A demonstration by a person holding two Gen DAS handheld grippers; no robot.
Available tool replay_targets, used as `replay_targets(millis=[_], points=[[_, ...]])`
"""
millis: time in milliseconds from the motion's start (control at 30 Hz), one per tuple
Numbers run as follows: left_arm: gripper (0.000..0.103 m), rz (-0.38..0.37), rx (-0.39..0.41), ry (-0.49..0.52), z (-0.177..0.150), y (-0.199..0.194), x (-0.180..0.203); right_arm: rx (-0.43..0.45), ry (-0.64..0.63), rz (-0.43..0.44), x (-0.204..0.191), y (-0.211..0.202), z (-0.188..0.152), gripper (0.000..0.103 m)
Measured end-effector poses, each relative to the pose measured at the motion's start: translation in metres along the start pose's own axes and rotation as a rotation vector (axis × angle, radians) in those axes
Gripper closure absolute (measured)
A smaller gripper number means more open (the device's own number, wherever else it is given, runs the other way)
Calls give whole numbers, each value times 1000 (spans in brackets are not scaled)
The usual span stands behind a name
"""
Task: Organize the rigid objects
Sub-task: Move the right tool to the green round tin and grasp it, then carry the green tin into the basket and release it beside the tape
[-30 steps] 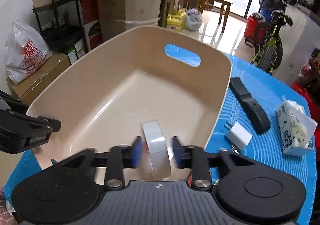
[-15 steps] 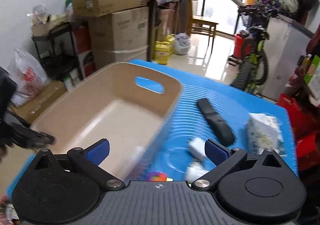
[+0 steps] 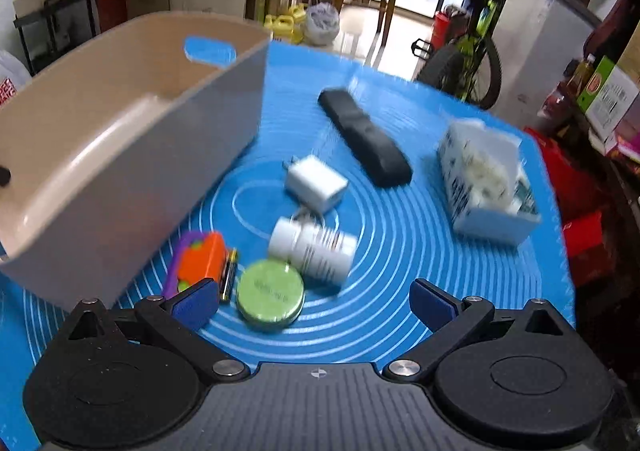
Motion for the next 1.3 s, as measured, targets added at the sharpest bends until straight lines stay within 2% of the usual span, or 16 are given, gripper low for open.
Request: replay_targets(millis=[300,600,767,1067,1300], points=[[93,-4,0,3,0,0,0,-59,-7,34,-14,35,-13,4],[93,-9,1,7,0,-1,0,-49,83,70,-15,57,-8,17],[93,-9,1,6,0,-1,0,2,86,101,-18,50,-10,49],[93,-12,3,-2,0,-1,0,23,75,85,-15,35,-10,49],[93,-16,5,-8,-1,-1,-1,130,51,58,-2,-7,15,49]])
Point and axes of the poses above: each gripper's, at about its wrist camera, not at the fingertips, and y roughly the way its jaws point, x to its right, z to its top, the point moved 6 cm from there along y, roughly the way its jaws point, and after that the axes turned 15 degrees about -y, right-handed, at the moved point
